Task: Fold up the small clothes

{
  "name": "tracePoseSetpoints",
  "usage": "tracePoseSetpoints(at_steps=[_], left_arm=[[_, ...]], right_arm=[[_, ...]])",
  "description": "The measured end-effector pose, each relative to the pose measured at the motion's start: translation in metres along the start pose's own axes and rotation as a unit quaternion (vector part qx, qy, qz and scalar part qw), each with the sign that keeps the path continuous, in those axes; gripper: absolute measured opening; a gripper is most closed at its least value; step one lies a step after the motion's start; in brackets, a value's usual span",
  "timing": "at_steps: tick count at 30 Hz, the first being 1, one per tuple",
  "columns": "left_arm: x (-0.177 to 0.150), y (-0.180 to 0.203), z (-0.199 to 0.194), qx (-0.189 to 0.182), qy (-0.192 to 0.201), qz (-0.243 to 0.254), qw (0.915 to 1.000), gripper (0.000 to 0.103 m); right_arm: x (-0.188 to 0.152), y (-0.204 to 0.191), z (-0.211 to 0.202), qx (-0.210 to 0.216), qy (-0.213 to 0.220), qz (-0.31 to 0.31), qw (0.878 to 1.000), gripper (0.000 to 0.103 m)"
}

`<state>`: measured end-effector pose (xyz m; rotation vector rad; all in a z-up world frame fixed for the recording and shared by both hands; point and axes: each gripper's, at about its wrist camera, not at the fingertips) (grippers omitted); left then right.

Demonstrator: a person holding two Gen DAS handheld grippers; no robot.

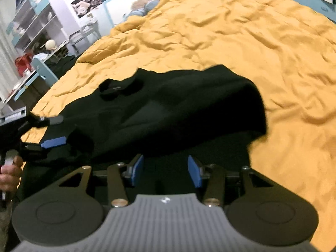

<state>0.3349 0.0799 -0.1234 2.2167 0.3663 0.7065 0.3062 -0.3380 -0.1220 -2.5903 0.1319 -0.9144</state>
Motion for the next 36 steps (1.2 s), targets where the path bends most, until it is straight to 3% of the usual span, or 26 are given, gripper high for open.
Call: tracePoseSetpoints(at_steps=[2,5,6,7,9,10,12,15,19,21,23,26,29,32,36], left_arm=[[0.001,0.006,0.011,0.012,-0.011,0.011,0.9998,0.083],[-0.001,0.018,0.029,0.066,-0.029,0.034,0.9968,0.082],[-0.002,0.024,0.033,0.081,-0.032,0.048,0.995,0.068],[-0.004,0.029,0.036,0.09,-0.032,0.062,0.9935,0.046],[-0.004,0.042,0.037,0.091,-0.034,0.091,0.9911,0.016],[-0.003,0.049,0.033,0.082,-0.029,0.101,0.9911,0.011],[0.003,0.067,0.023,0.052,-0.011,0.112,0.9923,0.006],[0.018,0.105,0.0,0.005,0.018,0.133,0.9909,0.005],[0.039,0.173,-0.03,-0.05,0.051,0.191,0.979,0.005],[0.049,0.198,-0.053,-0.068,0.076,0.22,0.9702,0.005],[0.061,0.208,-0.074,-0.061,0.099,0.239,0.9642,0.005],[0.073,0.187,-0.099,-0.023,0.102,0.246,0.9637,0.005],[0.081,0.131,-0.1,0.058,0.077,0.218,0.9712,0.005],[0.08,0.048,-0.078,0.14,0.029,0.145,0.979,0.005],[0.061,-0.034,-0.049,0.189,-0.003,0.106,0.9763,0.005]], right_arm=[[-0.004,0.002,-0.002,-0.004,0.0,-0.002,1.0,0.044],[-0.006,-0.001,0.003,-0.006,0.0,-0.007,1.0,0.044],[-0.007,-0.001,0.004,-0.007,0.0,-0.01,1.0,0.044],[-0.007,-0.003,0.005,-0.007,-0.001,-0.014,1.0,0.043],[-0.008,-0.006,0.004,-0.002,0.0,-0.025,1.0,0.043],[-0.009,-0.008,0.003,0.003,0.0,-0.03,1.0,0.04],[-0.006,-0.016,0.004,0.025,0.002,-0.038,0.999,0.03],[-0.001,-0.041,0.011,0.054,0.01,-0.08,0.995,0.029],[0.011,-0.077,0.036,0.062,0.022,-0.126,0.99,0.029],[0.021,-0.083,0.051,0.033,0.033,-0.131,0.99,0.025],[0.03,-0.075,0.06,-0.033,0.052,-0.125,0.99,0.026],[0.042,-0.041,0.06,-0.082,0.06,-0.082,0.991,0.026],[0.041,-0.006,0.058,-0.127,0.04,-0.057,0.989,0.026],[0.032,0.02,0.051,-0.117,0.027,-0.038,0.992,0.015],[0.025,0.034,0.047,-0.106,0.013,-0.027,0.994,0.007]])
Point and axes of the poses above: each gripper's, at about its wrist camera, not at the fingertips, and z roughly the way its jaws point, y to its right, x to its top, and after that the axes turned 2 degrees about z, right-handed
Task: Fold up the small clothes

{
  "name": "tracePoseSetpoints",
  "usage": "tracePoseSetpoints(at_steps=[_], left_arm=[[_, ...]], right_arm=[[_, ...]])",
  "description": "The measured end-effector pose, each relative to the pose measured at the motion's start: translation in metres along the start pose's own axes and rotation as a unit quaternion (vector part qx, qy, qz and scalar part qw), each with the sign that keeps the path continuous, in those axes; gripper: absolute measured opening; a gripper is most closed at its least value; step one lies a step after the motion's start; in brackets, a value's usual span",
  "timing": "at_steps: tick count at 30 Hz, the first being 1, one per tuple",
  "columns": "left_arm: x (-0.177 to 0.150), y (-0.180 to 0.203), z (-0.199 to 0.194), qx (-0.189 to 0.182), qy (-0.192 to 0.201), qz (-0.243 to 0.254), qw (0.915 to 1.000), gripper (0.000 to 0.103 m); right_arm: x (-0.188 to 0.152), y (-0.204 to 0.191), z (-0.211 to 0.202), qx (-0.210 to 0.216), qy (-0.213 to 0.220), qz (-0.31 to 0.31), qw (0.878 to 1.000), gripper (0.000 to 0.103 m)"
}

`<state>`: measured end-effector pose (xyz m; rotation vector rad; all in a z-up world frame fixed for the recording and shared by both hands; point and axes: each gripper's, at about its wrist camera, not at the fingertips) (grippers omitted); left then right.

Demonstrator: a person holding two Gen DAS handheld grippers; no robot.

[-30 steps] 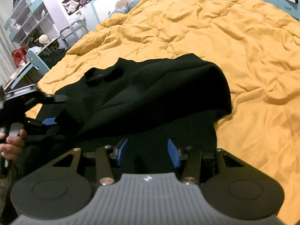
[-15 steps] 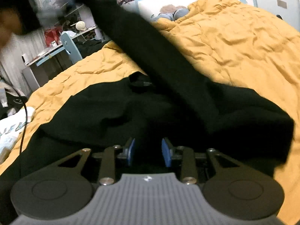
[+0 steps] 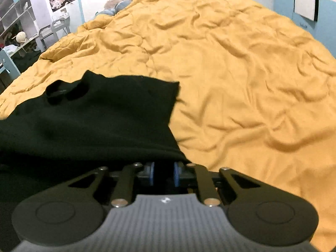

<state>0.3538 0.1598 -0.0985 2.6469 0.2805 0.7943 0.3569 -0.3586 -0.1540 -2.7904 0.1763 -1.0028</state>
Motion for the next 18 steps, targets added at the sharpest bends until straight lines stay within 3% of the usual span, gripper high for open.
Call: tracePoseSetpoints(at_steps=[3,8,10,13,18], left_arm=[[-0.017,-0.024,0.021,-0.004,-0.001,-0.035,0.9994,0.006],[-0.019,-0.019,0.01,0.003,0.0,-0.009,1.0,0.007],[-0.016,-0.019,0.001,0.01,0.005,-0.001,0.9999,0.005],[-0.008,-0.029,-0.01,-0.004,0.022,-0.005,0.9997,0.001],[-0.005,-0.026,-0.016,-0.019,0.029,-0.016,0.9993,0.001]], right_arm=[[-0.004,-0.001,-0.003,-0.002,-0.013,-0.008,1.0,0.005],[-0.007,0.005,-0.012,0.008,-0.038,-0.009,0.999,0.005],[-0.006,0.007,-0.025,0.02,-0.041,-0.006,0.999,0.01],[0.003,0.008,-0.048,0.041,-0.022,-0.007,0.999,0.029],[0.028,0.014,-0.059,0.049,0.006,0.01,0.999,0.033]])
Point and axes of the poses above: each gripper's, at about its wrist camera, not at the fingertips, and z roughly the way its jaws point, y to its right, x to its top, and after that the axes turned 2 degrees about z, right-handed
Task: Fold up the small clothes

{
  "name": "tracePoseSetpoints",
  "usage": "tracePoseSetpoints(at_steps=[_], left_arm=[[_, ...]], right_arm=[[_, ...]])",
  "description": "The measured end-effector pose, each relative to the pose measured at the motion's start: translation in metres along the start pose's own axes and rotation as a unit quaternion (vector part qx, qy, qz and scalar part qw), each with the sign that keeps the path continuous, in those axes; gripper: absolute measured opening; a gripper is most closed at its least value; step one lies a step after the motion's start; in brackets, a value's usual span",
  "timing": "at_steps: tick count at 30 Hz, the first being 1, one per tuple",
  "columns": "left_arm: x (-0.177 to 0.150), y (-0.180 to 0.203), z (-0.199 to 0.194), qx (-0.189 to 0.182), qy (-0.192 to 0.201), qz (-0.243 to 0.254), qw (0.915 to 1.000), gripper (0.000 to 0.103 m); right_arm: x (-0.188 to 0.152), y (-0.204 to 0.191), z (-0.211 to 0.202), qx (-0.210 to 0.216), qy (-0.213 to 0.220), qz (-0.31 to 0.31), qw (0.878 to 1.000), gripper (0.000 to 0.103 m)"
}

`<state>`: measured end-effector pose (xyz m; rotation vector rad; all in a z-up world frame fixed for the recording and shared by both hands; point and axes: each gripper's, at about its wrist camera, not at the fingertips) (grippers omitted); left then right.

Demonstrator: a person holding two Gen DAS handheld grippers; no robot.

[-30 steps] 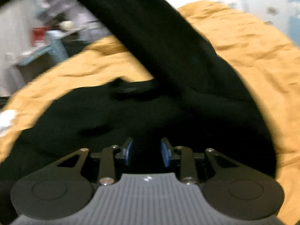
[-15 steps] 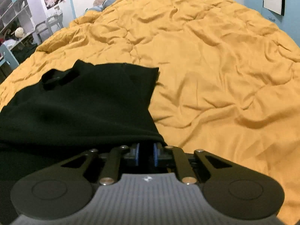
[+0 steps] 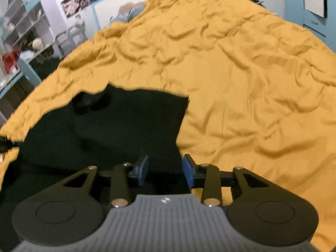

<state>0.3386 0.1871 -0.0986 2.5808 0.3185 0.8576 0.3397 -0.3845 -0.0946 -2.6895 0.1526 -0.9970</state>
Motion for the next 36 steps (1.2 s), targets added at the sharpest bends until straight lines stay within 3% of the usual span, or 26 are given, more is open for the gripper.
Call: tracePoseSetpoints(at_steps=[2,4,6,9,14,19,30,36], left_arm=[[-0.004,-0.003,-0.002,-0.013,0.0,-0.022,0.9997,0.006],[-0.01,-0.008,-0.011,-0.027,0.017,-0.042,0.9986,0.023],[-0.013,-0.011,-0.014,-0.044,0.03,-0.056,0.997,0.031],[-0.01,-0.009,-0.008,-0.031,0.026,-0.056,0.9976,0.046],[-0.01,-0.009,0.015,-0.03,-0.005,-0.06,0.9977,0.044],[-0.016,-0.006,0.011,-0.048,0.0,-0.059,0.9971,0.027],[-0.011,0.001,-0.002,-0.11,-0.009,-0.058,0.9921,0.026],[-0.007,0.004,0.013,-0.098,-0.033,-0.055,0.9931,0.028]], right_arm=[[0.002,0.0,0.001,-0.009,0.0,0.001,1.0,0.034],[0.0,-0.001,0.002,-0.009,-0.004,-0.001,1.0,0.034],[-0.006,-0.003,0.004,-0.007,-0.009,-0.002,1.0,0.035],[-0.014,-0.006,0.006,-0.004,-0.015,-0.001,1.0,0.035],[-0.019,-0.011,0.009,0.0,-0.02,0.0,1.0,0.035],[-0.022,-0.011,0.009,-0.005,-0.024,0.001,1.0,0.035],[-0.027,-0.017,0.011,0.002,-0.03,-0.007,1.0,0.036],[-0.028,-0.018,0.012,0.0,-0.032,-0.004,0.999,0.036]])
Point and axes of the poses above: each gripper's, at about its wrist camera, not at the fingertips, and z roughly the way its jaws point, y to its right, x to its top, and after that the axes turned 2 degrees about z, right-handed
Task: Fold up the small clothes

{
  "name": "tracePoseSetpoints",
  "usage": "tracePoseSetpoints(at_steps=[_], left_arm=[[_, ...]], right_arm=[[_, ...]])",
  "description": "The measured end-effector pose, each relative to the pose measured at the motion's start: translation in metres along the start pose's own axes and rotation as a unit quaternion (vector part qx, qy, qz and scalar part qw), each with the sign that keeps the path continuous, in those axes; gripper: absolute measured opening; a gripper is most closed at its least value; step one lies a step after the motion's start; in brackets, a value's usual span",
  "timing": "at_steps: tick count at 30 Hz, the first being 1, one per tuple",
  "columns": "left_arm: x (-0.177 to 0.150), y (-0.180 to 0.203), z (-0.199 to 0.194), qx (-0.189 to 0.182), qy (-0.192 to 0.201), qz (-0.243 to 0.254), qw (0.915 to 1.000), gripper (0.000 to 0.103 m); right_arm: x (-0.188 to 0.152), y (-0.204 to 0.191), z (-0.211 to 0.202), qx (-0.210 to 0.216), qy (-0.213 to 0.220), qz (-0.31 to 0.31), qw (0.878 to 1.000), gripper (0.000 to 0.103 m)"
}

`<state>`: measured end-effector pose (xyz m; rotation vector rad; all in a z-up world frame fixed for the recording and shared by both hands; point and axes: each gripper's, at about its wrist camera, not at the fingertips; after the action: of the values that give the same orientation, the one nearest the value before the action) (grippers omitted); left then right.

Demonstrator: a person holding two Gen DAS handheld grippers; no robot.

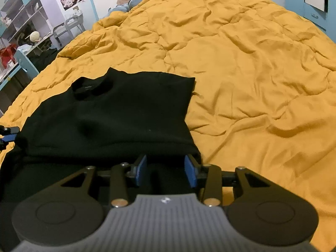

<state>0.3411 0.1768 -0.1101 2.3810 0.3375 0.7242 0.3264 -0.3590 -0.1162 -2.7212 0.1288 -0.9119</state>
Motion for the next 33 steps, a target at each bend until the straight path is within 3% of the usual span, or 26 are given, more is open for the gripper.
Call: tracePoseSetpoints(at_steps=[4,6,7,10,13,15,19,22,26,30,33], left_arm=[[0.001,-0.008,0.019,0.025,-0.025,-0.014,0.9993,0.027],[0.0,-0.004,0.017,0.016,-0.022,-0.001,0.9996,0.003],[0.002,0.002,0.012,0.015,-0.012,0.011,0.9997,0.003],[0.013,0.024,-0.017,-0.033,0.026,0.043,0.9982,0.003],[0.024,0.047,-0.059,-0.12,0.067,0.09,0.9865,0.003],[0.022,0.045,-0.068,-0.097,0.055,0.128,0.9855,0.003],[0.003,0.001,-0.045,-0.003,-0.016,0.104,0.9944,0.003],[-0.017,-0.023,-0.035,0.008,-0.034,0.073,0.9967,0.003],[-0.022,-0.026,-0.032,0.006,-0.023,0.057,0.9981,0.003],[-0.016,-0.022,-0.03,0.007,-0.016,0.057,0.9982,0.003],[-0.016,-0.025,-0.033,0.006,-0.011,0.055,0.9984,0.003]], right_arm=[[0.0,-0.002,0.001,-0.002,-0.002,-0.004,1.0,0.036],[0.0,-0.001,0.001,-0.004,-0.002,-0.006,1.0,0.036],[0.0,0.0,0.001,-0.006,-0.002,-0.006,1.0,0.036],[0.001,0.002,0.002,-0.009,-0.003,-0.005,1.0,0.036],[0.0,0.003,0.003,-0.008,-0.004,-0.006,1.0,0.036],[-0.001,0.003,0.005,-0.006,-0.007,-0.004,1.0,0.036],[-0.005,0.002,0.007,-0.001,-0.013,-0.007,1.0,0.036],[-0.008,0.001,0.005,-0.002,-0.02,-0.014,1.0,0.036],[-0.001,-0.001,-0.01,0.012,-0.007,-0.027,1.0,0.036],[0.023,-0.001,-0.011,-0.011,0.014,-0.047,0.999,0.036],[0.05,0.008,0.012,-0.001,0.005,-0.028,1.0,0.036]])
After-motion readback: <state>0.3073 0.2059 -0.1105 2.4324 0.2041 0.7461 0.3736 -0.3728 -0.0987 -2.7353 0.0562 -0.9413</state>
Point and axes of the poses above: each gripper's, at about its wrist camera, not at the fingertips, and z roughly the way its jaws point, y to its right, x to its top, and after that the axes turned 2 degrees about z, right-handed
